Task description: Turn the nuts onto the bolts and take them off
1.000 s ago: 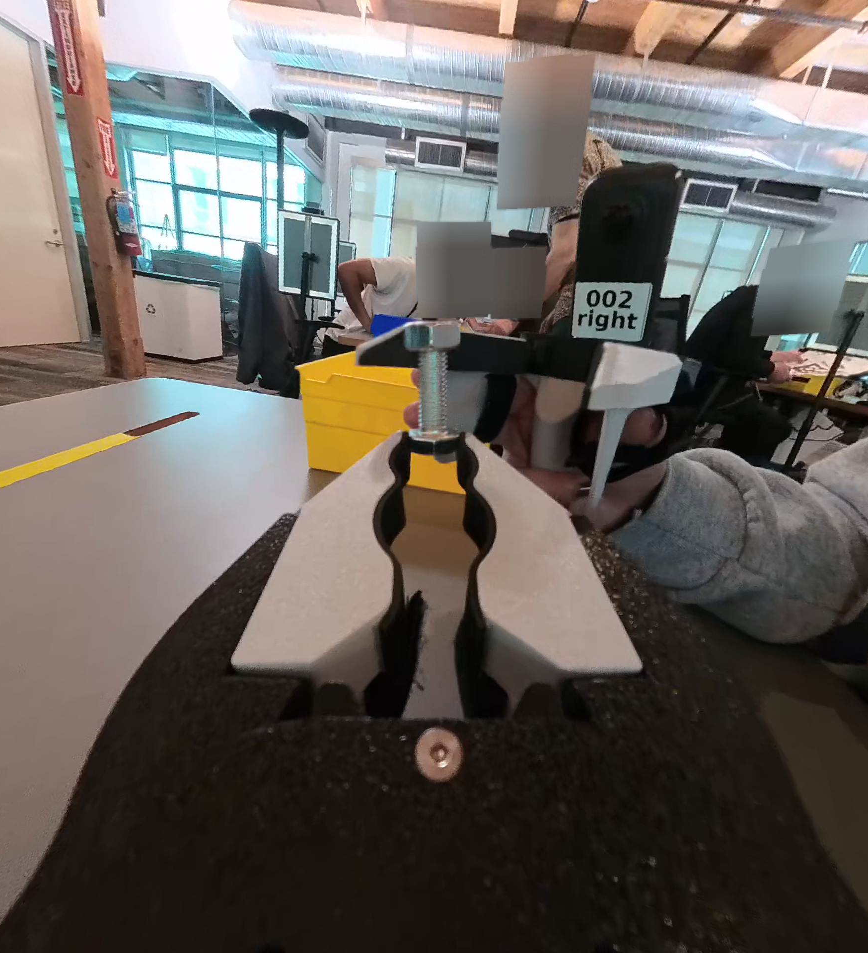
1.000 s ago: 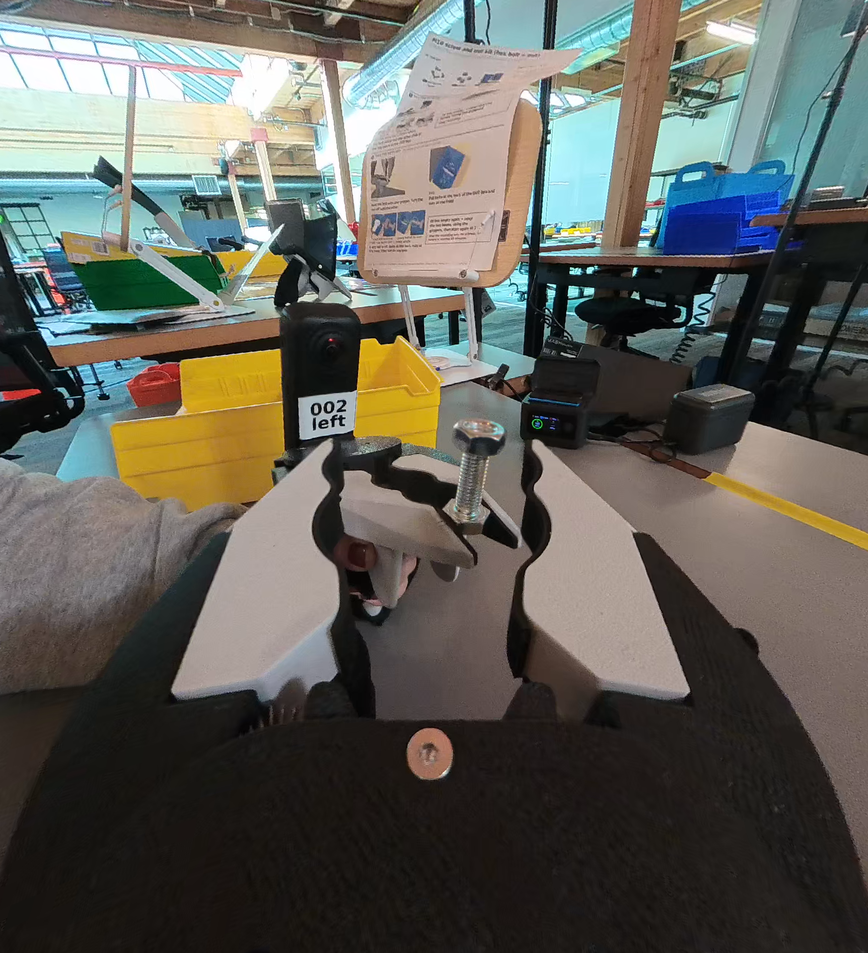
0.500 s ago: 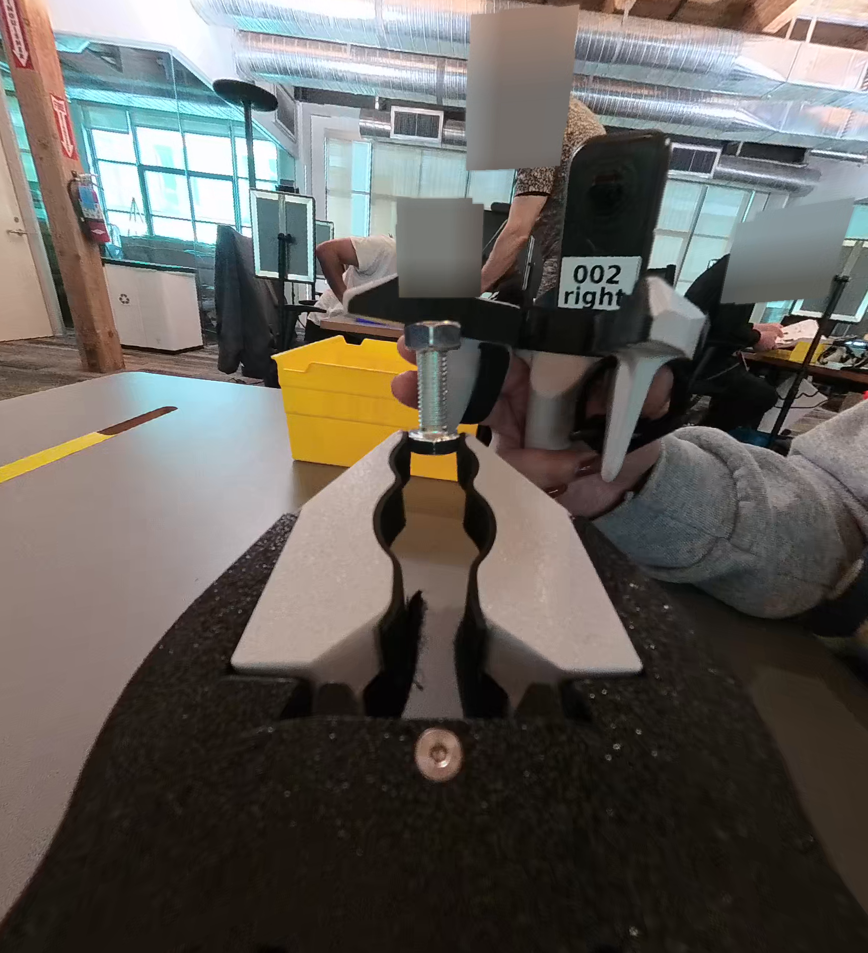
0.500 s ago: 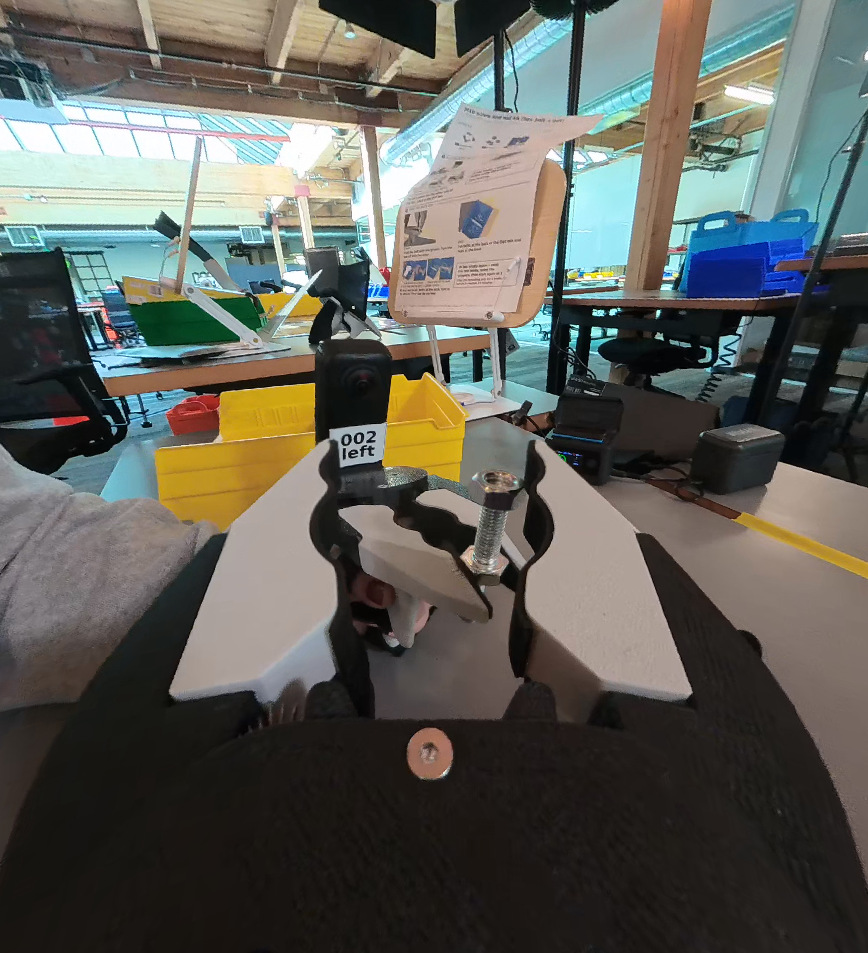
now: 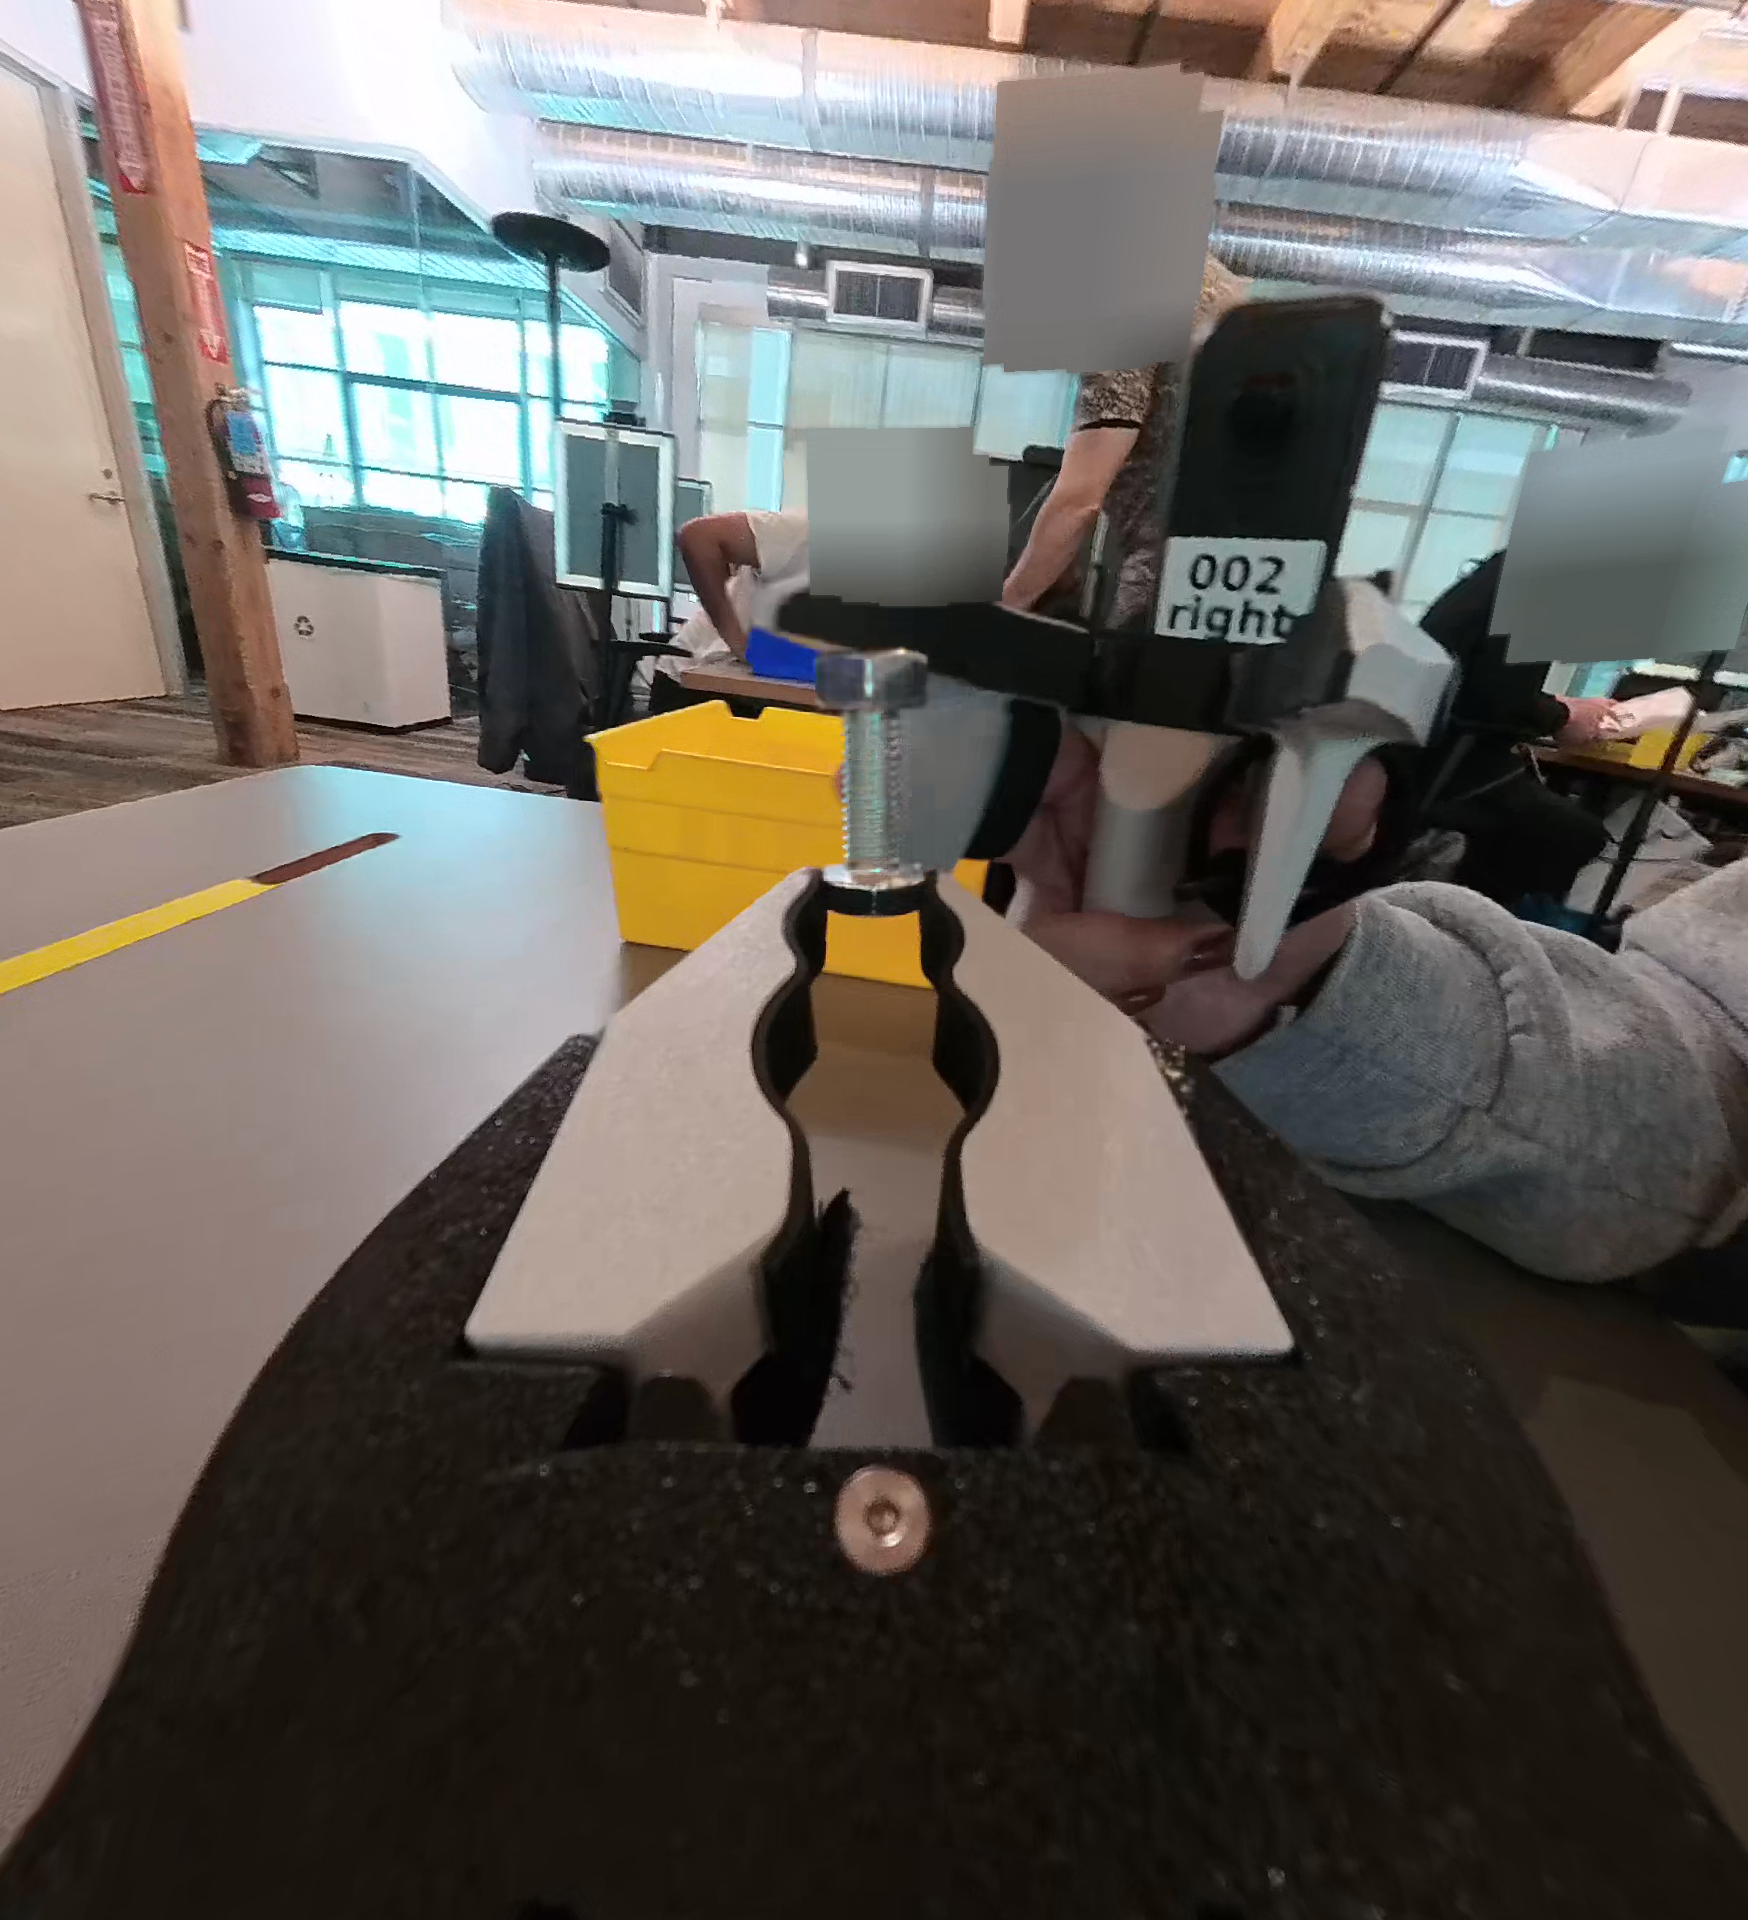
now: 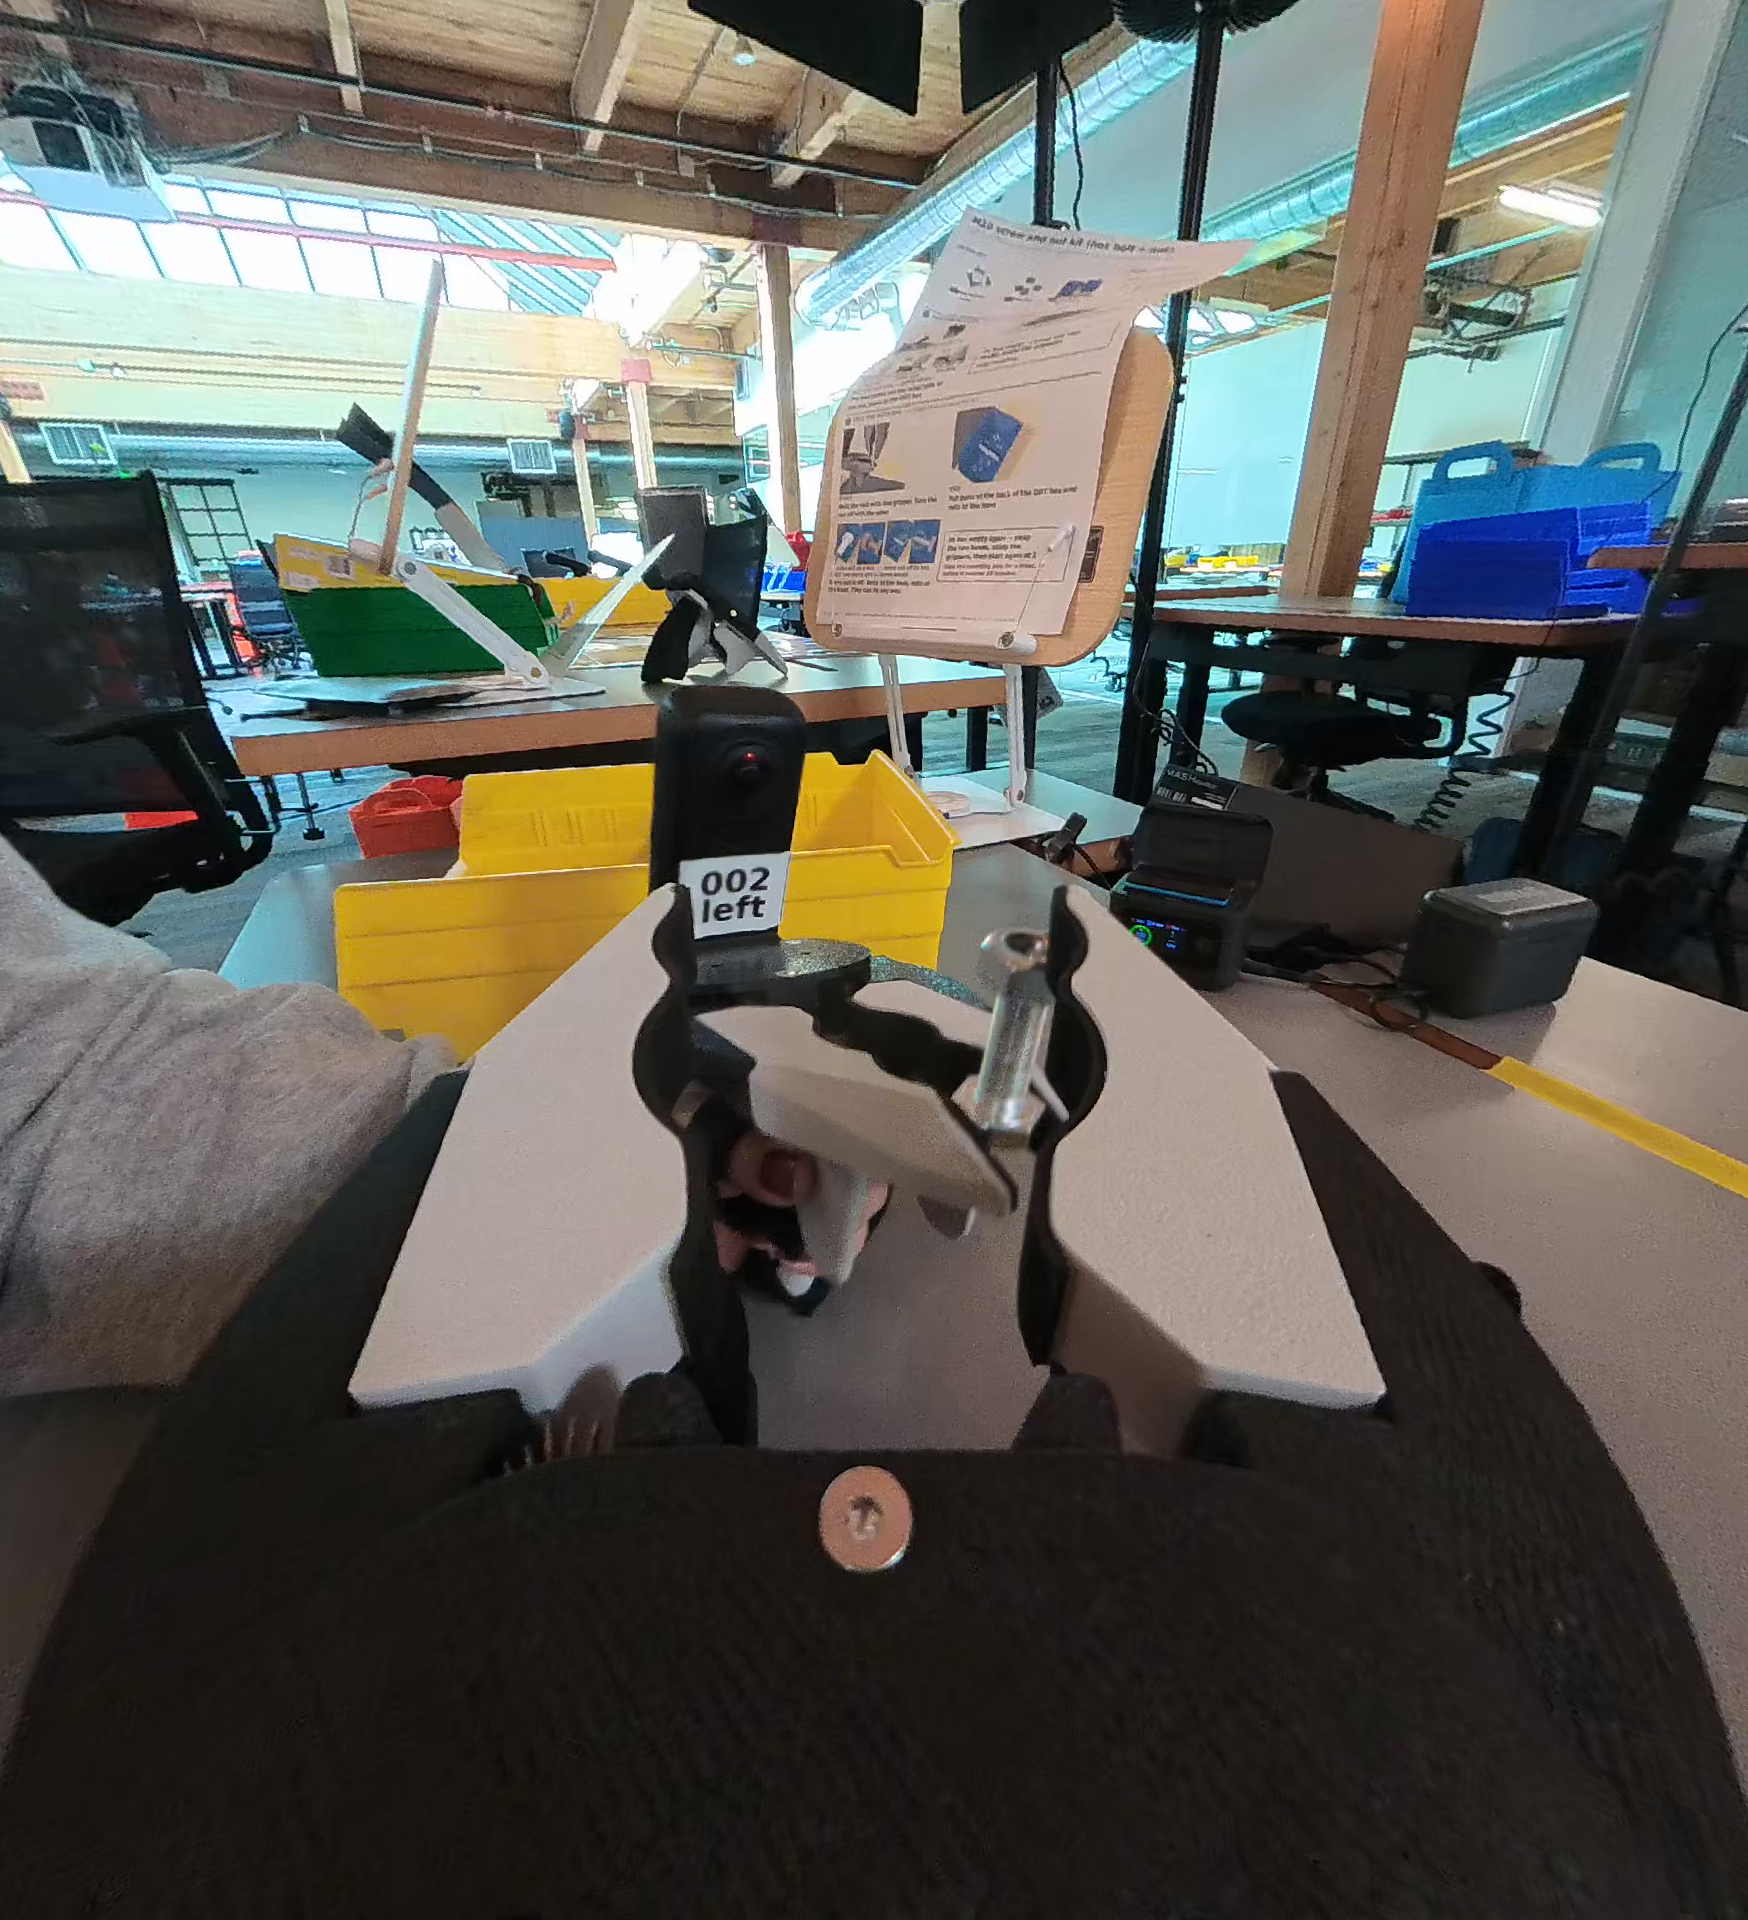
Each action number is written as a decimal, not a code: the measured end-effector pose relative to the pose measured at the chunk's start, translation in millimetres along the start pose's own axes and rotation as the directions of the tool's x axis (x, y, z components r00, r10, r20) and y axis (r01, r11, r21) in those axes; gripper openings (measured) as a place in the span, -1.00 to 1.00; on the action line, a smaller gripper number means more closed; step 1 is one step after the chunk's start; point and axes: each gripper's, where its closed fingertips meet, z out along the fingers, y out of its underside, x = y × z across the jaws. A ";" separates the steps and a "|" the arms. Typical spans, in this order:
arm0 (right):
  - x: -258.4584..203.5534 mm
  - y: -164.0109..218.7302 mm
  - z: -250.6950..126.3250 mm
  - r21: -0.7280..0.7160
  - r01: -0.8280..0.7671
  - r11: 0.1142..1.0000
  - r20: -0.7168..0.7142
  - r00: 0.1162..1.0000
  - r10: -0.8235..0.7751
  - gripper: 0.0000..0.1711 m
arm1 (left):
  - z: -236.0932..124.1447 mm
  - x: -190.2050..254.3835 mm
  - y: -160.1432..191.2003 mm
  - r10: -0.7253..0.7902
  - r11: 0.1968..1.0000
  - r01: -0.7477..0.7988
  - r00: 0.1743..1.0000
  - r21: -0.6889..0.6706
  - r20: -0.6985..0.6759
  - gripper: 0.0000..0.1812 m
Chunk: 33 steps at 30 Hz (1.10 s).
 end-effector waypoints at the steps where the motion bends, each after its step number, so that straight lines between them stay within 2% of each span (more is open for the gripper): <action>1: 0.0 -0.7 -2.8 0.004 -0.003 1.000 0.001 1.000 0.003 -0.23 | -2.2 -4.2 -1.8 -0.009 1.000 0.009 1.000 0.011 0.019 -0.83; 5: 11.8 -0.2 -8.0 0.016 -0.037 0.999 -0.043 0.998 0.037 -0.23 | -4.4 -5.3 -4.3 -0.019 1.000 0.019 1.000 0.025 0.011 -0.83; 9: 5.2 3.8 3.2 -0.016 -0.050 0.999 -0.003 0.999 0.050 -0.20 | 3.0 6.6 2.8 0.036 0.999 -0.037 0.999 -0.022 -0.029 -0.83; 14: 8.6 7.6 -7.8 -0.024 -0.035 0.999 -0.043 0.998 0.034 -0.23 | -4.8 -12.3 -3.1 0.014 1.000 -0.015 0.998 0.010 0.060 -0.83; 16: 12.9 6.3 -8.1 -0.009 -0.041 0.999 -0.065 0.997 0.041 -0.22 | -3.6 -9.7 -2.2 0.022 1.000 -0.022 0.999 0.002 0.045 -0.83; 19: 8.7 7.7 3.2 -0.026 -0.054 0.998 -0.026 0.998 0.054 -0.16 | 4.3 4.6 5.1 0.070 0.997 -0.071 0.997 -0.042 -0.013 -0.83; 22: 1.2 11.3 5.6 -0.042 -0.038 0.998 -0.007 0.999 0.038 -0.14 | 3.8 4.2 5.6 0.079 0.996 -0.080 0.997 -0.046 -0.011 -0.83; 26: 7.9 9.9 -11.9 0.014 -0.068 0.998 -0.041 0.997 0.069 -0.26 | -6.3 -10.8 -2.4 0.035 0.999 -0.035 0.998 -0.004 0.044 -0.83; 33: 2.9 12.5 5.3 -0.004 -0.041 0.999 -0.016 0.999 0.041 -0.16 | 4.4 12.4 8.1 0.081 0.995 -0.085 0.994 -0.059 -0.067 -0.83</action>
